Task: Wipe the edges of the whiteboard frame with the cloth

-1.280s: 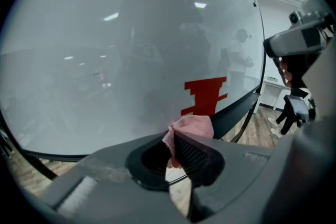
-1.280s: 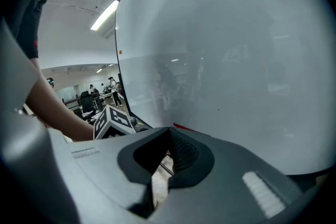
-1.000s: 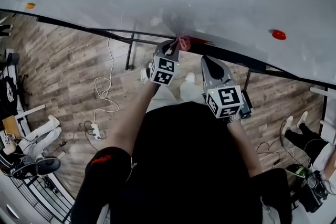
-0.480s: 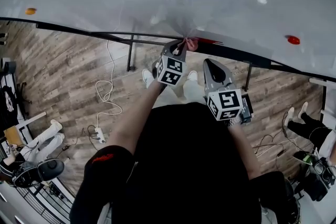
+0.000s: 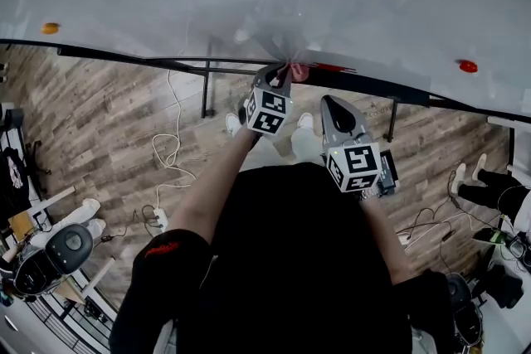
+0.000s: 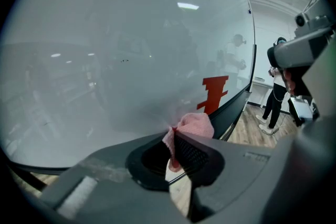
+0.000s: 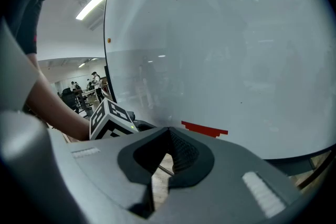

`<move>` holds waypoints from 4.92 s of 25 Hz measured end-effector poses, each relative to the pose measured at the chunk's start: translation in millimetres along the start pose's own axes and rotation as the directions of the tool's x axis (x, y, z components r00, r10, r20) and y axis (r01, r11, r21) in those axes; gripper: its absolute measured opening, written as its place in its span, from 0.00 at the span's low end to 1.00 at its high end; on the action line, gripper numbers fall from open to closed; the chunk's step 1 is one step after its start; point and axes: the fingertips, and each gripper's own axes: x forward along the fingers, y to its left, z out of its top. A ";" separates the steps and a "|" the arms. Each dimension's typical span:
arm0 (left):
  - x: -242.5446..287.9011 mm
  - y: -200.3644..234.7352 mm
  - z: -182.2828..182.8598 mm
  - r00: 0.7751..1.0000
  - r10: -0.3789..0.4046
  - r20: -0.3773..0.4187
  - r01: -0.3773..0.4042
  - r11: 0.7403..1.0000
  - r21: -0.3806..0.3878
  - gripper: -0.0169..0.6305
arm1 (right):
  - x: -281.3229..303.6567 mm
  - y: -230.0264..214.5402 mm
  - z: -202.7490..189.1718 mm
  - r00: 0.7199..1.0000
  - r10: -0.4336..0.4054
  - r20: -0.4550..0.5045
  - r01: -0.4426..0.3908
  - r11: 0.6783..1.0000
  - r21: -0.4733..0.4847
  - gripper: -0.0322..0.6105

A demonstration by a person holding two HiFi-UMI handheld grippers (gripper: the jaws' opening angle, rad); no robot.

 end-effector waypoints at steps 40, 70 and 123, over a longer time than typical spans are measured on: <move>-25.9 69.9 -24.9 0.999 0.019 -0.028 -0.019 1.000 -0.002 0.05 | 40.2 46.7 9.9 1.000 -0.005 -0.010 0.005 1.000 -0.004 0.05; -46.9 118.4 -45.1 0.999 0.026 -0.036 -0.026 1.000 -0.008 0.05 | 73.7 95.5 10.8 1.000 0.006 -0.022 -0.006 1.000 0.002 0.05; -89.9 208.6 -84.4 0.998 0.055 -0.030 -0.056 0.998 -0.013 0.05 | 123.9 180.6 9.1 1.000 0.002 -0.022 -0.002 1.000 0.013 0.05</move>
